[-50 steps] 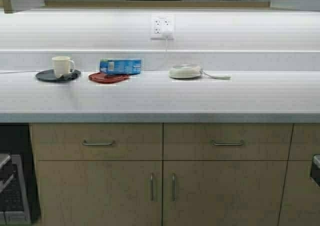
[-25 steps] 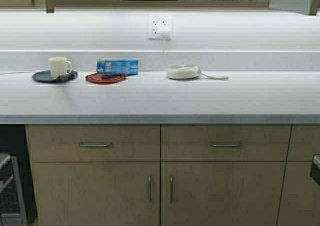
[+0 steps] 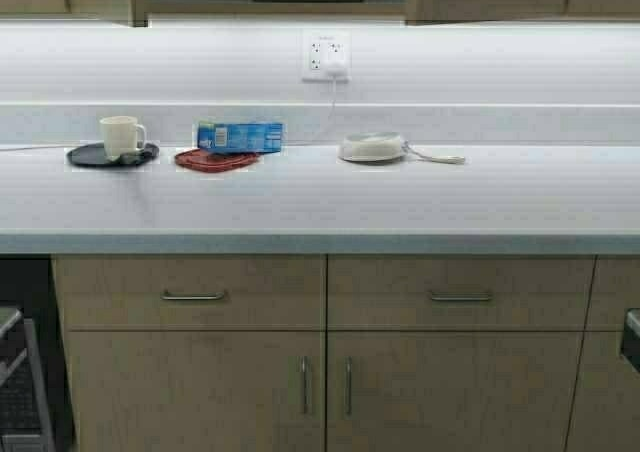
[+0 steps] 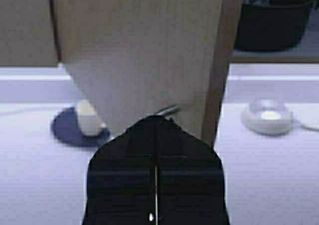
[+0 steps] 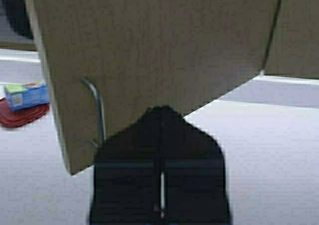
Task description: Open the cabinet, put the pot inside, then close it
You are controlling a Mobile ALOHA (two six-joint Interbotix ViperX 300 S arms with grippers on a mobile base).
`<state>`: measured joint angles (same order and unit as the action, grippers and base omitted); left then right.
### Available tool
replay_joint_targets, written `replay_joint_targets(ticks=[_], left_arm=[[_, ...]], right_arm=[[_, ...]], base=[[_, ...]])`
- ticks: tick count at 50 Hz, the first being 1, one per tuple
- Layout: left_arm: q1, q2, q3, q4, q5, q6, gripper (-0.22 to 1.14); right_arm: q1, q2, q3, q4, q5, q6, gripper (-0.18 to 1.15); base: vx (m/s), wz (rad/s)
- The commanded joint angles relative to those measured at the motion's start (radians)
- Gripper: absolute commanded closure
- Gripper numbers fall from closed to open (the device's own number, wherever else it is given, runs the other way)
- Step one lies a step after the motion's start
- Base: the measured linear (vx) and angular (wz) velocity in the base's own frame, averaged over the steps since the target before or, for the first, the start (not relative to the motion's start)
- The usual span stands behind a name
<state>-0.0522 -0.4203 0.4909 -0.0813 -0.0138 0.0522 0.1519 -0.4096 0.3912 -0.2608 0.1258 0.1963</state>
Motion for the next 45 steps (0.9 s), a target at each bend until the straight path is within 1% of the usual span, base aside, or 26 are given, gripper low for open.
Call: replay_joint_targets(ticks=[1,9,15,18,20,23,26,33,39,45], left_arm=[[-0.002,0.089,-0.117,0.003,-0.005,0.002,0.88],[-0.011,0.253,-0.298,0.003,0.011,0.000,0.88],[-0.048,0.354,-0.434,0.002,0.067,0.000,0.88],[-0.067,0.376,-0.471,0.003,0.103,-0.002,0.88],[-0.077,0.373,-0.469,0.003,0.115,-0.002,0.88],[-0.078,0.344,-0.439,0.003,0.117,0.002,0.88],[-0.078,0.296,-0.379,0.005,0.117,0.003,0.88],[-0.080,0.129,-0.183,0.011,0.115,0.012,0.88],[-0.118,-0.041,0.000,0.008,0.106,0.012,0.88],[-0.140,-0.160,0.110,0.008,0.094,0.012,0.88]], right_arm=[[0.069,-0.067,0.057,0.012,-0.003,0.008,0.90],[0.149,-0.141,0.144,0.040,0.008,0.009,0.90],[0.172,-0.193,0.193,0.043,0.017,0.009,0.90],[0.172,-0.213,0.210,0.041,0.020,0.009,0.90],[0.173,-0.227,0.219,0.041,0.026,0.009,0.90],[0.173,-0.244,0.224,0.041,0.044,0.009,0.90],[0.179,-0.268,0.229,0.043,0.074,0.008,0.90],[0.218,-0.301,0.229,0.046,0.109,0.008,0.90],[0.261,-0.299,0.224,0.066,0.110,0.009,0.90],[0.307,-0.272,0.212,0.109,0.083,0.009,0.90]], base=[[0.06,0.00],[0.06,0.00],[0.05,0.00],[0.05,0.00],[0.04,-0.01],[0.04,0.00],[0.03,-0.01],[0.03,-0.03],[0.03,-0.02],[0.04,0.02]])
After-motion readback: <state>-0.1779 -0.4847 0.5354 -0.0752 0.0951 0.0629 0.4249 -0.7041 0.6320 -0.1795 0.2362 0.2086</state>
